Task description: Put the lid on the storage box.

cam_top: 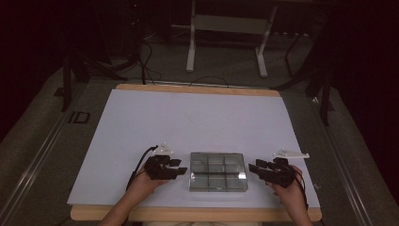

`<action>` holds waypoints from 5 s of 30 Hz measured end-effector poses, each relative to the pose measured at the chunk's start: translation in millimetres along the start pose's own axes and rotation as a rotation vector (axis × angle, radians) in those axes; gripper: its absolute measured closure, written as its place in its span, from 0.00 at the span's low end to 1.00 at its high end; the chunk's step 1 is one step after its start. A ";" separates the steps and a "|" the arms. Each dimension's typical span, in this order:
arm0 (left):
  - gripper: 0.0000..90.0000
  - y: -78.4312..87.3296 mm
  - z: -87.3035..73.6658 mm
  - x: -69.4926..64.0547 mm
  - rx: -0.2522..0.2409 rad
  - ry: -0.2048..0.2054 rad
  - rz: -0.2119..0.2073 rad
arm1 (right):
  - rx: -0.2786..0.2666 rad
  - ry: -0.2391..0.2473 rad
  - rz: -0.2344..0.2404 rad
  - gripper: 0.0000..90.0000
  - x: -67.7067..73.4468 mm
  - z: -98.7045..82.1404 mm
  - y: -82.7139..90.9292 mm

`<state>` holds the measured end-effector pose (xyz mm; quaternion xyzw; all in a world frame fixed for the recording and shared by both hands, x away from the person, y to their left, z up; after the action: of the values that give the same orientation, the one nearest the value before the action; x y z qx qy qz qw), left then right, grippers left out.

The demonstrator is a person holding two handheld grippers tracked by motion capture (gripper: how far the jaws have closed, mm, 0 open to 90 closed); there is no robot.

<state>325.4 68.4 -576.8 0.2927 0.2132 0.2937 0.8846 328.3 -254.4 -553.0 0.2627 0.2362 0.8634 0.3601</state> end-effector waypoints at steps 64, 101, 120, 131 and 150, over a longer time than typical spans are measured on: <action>0.02 16.5 7.7 38.0 -0.137 0.054 0.103 | -0.016 0.107 -0.088 0.16 -38.5 2.7 -10.1; 0.02 45.2 -23.6 63.5 -0.138 0.088 0.262 | -0.021 0.084 -0.197 0.17 -65.7 -19.6 12.1; 0.02 57.6 -40.8 74.1 -0.122 0.122 0.313 | -0.047 0.058 -0.252 0.17 -71.3 -29.8 24.1; 0.02 64.3 -43.6 78.9 -0.151 0.149 0.383 | -0.083 0.013 -0.301 0.17 -77.2 -35.8 33.1; 0.02 65.0 -49.3 83.3 -0.169 0.188 0.468 | -0.086 -0.016 -0.420 0.17 -84.8 -37.9 33.5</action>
<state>334.0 184.0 -588.4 0.2305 0.1954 0.5330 0.7903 339.1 -347.0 -585.5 0.1989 0.2458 0.7767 0.5448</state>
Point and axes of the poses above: each handheld gripper's, and its own axes: y roughly backward along the jaws, z roughly out of its top, x roughly to its left, the point moved 7 cm from there along -y, roughly forward along the jaws, and after that the axes turned 3 degrees about z, right-handed, at the moved point
